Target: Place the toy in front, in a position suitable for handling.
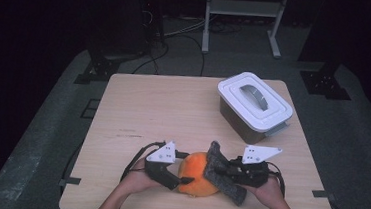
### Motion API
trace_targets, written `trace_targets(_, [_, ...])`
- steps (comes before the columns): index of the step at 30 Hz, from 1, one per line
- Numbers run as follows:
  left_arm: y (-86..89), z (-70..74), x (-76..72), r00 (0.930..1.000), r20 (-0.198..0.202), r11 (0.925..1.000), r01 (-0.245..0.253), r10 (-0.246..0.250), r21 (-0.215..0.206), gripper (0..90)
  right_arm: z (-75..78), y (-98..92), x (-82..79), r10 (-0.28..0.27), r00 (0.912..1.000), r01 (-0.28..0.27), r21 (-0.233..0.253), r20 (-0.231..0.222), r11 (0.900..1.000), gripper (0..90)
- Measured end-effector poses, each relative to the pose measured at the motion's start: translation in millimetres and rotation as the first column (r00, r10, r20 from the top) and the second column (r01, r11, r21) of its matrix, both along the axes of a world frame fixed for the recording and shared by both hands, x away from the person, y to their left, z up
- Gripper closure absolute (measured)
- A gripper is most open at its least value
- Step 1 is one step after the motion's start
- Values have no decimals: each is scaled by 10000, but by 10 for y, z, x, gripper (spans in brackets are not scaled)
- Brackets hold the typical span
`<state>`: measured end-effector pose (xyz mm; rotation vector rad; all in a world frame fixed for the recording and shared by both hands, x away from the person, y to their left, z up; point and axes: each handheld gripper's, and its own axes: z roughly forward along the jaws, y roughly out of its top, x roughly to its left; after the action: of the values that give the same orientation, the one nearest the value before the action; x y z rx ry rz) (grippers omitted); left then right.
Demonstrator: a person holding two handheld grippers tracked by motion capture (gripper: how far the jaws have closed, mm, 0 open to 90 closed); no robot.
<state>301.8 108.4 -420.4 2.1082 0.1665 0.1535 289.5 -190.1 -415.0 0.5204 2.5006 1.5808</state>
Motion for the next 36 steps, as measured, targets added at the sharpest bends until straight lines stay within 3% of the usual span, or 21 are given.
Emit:
trace_targets(4, [-42, 9, -45, 9987, 394, 9994, 337, -335, -38, 310, 122, 86, -24, 36, 9992, -61, 630, 394, 9980, 737])
trace_targets(7, [-53, 13, -62, 9983, 484, 9994, 336, -337, 44, 316, 124, 141, -18, 93, 9986, -113, 377, 528, 9992, 736])
trace_targets(10, [-38, 7, -53, 9987, 406, 9995, 311, -311, 2, 319, 62, 81, 38, 95, 9998, -102, 486, 146, 9988, 737])
trace_targets(15, [-51, 20, -77, 9979, 547, 9993, 352, -358, 120, 312, -23, -108, 114, -495, 9985, 498, 133, -235, 9987, 736])
trace_targets(17, [-71, 25, -85, 9973, 595, 9991, 416, -420, 81, 313, -13, -140, 105, -576, 9979, 583, 252, -289, 9980, 739])
trace_targets(21, [-149, 46, -118, 9950, 776, 9980, 636, -635, 8, 313, 141, -23, 50, -192, 9997, 183, 717, 122, 9973, 745])
trace_targets(25, [-161, 44, -146, 9935, 891, 9974, 697, -711, 183, 311, 209, 150, -19, 90, 9982, -115, 411, 591, 9991, 744])
trace_targets(31, [-146, 35, -126, 9948, 801, 9980, 615, -624, 132, 312, 73, -6, 88, -237, 9996, 245, 577, -151, 9980, 740])
trace_targets(36, [-91, 15, -104, 9968, 631, 9987, 491, -497, 113, 312, -51, -175, 137, -786, 9950, 793, 76, -617, 9968, 730])
